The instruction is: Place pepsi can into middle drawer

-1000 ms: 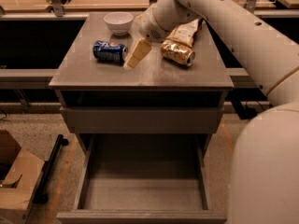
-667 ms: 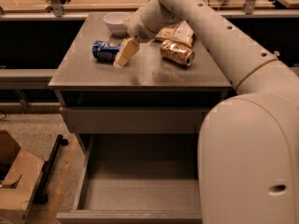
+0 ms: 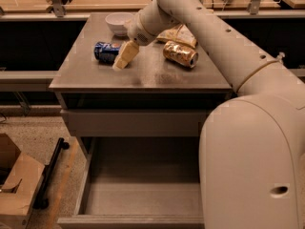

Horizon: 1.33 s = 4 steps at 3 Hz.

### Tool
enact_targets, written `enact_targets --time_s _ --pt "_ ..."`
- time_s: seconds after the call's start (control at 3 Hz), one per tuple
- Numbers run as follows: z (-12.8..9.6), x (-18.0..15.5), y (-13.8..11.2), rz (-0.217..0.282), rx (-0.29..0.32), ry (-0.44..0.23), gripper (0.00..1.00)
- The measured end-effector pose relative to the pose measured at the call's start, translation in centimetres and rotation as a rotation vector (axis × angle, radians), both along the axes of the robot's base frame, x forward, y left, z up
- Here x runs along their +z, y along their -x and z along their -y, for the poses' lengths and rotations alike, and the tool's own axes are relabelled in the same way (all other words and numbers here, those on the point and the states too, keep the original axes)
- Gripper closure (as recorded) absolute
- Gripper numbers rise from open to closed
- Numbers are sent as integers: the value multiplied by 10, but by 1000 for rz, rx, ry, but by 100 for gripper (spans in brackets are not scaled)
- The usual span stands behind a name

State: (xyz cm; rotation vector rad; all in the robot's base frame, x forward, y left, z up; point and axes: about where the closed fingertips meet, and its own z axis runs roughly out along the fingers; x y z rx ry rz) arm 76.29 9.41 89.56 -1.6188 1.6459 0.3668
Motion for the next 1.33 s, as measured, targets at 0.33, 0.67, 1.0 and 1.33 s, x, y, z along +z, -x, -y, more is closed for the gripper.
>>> enact_targets --time_s 0.33,0.67,1.0,1.33 --pt "-15 -16 -11 2 -29 -44 0" --pt "-30 -29 -28 7 -52 -79 0" --pt "-42 -35 -37 -6 -45 -96 17" --pt "-45 -39 -34 -33 -44 -113 41"
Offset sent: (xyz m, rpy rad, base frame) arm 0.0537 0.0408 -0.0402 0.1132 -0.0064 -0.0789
